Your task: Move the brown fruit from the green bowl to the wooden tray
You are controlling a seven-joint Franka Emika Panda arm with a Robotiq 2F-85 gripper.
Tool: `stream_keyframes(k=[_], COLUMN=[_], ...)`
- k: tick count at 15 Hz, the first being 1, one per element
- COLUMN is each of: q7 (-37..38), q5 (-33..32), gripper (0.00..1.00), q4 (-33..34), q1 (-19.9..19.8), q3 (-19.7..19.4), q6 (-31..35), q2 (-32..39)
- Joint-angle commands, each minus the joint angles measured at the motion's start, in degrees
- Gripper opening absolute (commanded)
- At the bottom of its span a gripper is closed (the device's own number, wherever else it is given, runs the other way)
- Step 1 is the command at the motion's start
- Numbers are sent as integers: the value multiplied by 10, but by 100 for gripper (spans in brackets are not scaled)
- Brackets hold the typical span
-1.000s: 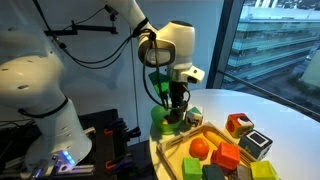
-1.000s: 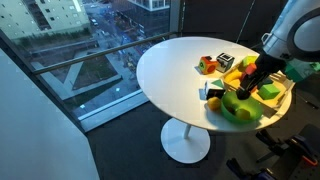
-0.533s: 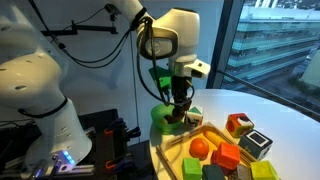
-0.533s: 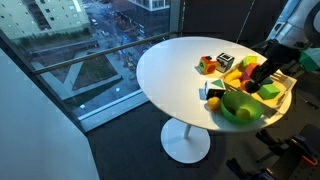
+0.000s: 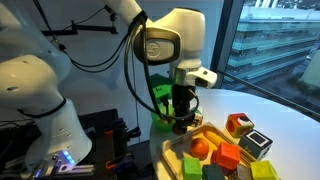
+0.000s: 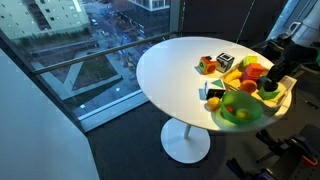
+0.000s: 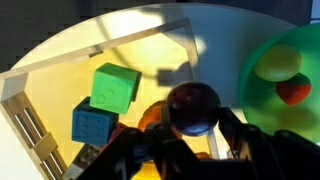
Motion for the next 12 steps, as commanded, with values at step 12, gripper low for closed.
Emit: stream_keyframes(k=[12], q7=[3], q5=[-83], gripper=[28], q4=[-76], q1=[-46], q3=[-39], q6=[136], q2=[31])
